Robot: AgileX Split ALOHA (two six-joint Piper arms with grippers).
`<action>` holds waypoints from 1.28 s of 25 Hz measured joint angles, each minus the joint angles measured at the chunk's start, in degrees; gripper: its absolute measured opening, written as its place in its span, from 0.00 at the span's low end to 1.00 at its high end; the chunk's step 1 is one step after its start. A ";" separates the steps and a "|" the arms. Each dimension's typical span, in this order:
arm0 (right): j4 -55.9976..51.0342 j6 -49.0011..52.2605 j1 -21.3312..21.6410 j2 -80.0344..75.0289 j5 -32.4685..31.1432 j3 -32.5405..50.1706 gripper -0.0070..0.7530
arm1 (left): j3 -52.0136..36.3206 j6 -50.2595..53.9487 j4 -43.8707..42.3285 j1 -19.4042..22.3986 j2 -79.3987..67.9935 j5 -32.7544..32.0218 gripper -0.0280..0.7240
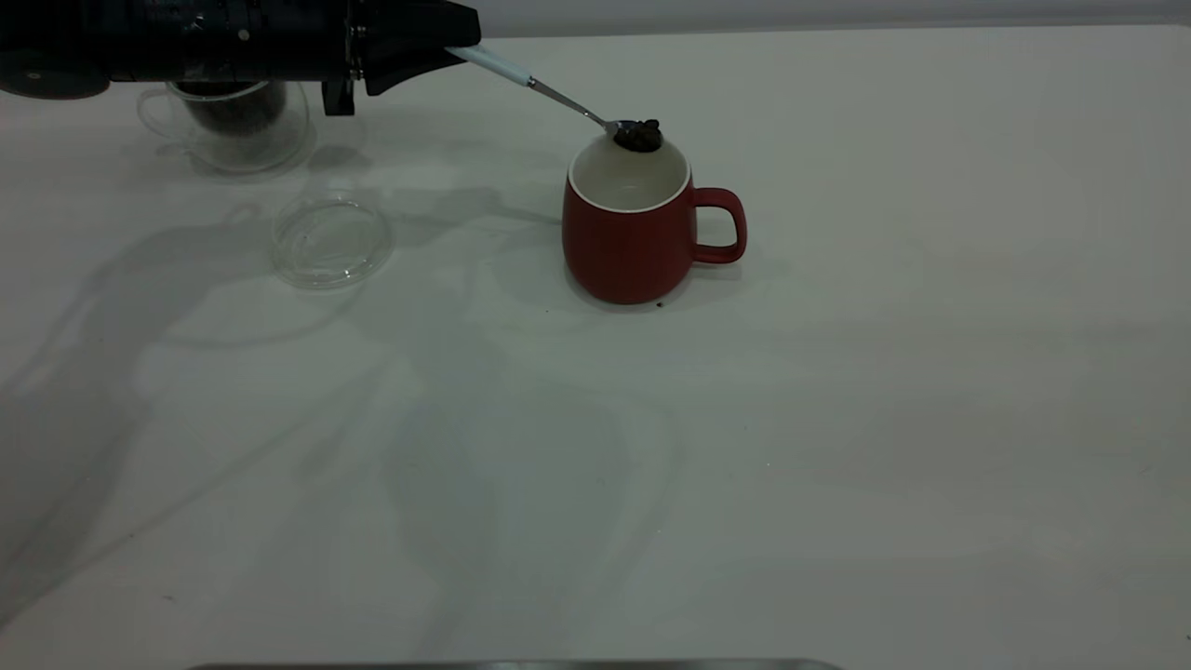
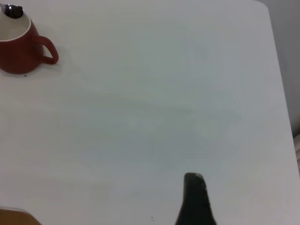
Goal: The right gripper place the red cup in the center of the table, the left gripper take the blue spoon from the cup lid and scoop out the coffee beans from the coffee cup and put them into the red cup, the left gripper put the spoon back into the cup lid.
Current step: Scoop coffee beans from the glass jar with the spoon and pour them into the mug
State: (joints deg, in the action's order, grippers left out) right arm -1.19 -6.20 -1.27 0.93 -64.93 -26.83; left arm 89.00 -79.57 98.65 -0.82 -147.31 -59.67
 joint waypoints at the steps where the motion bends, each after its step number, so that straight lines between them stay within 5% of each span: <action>1: 0.00 0.00 0.00 0.00 0.00 0.00 0.78 | 0.00 -2.48 0.00 0.00 0.00 -0.51 0.20; 11: 0.00 0.00 0.00 0.00 0.00 0.00 0.78 | 0.00 -23.22 -0.06 0.00 0.00 -5.34 0.20; 32: 0.00 0.00 0.00 0.00 0.00 0.00 0.78 | -4.73 -9.35 0.23 2.60 8.01 -5.59 0.20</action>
State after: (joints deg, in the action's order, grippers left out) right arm -1.19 -6.20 -1.27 0.93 -64.93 -26.83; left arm 84.28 -88.92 98.87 1.78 -139.30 -65.26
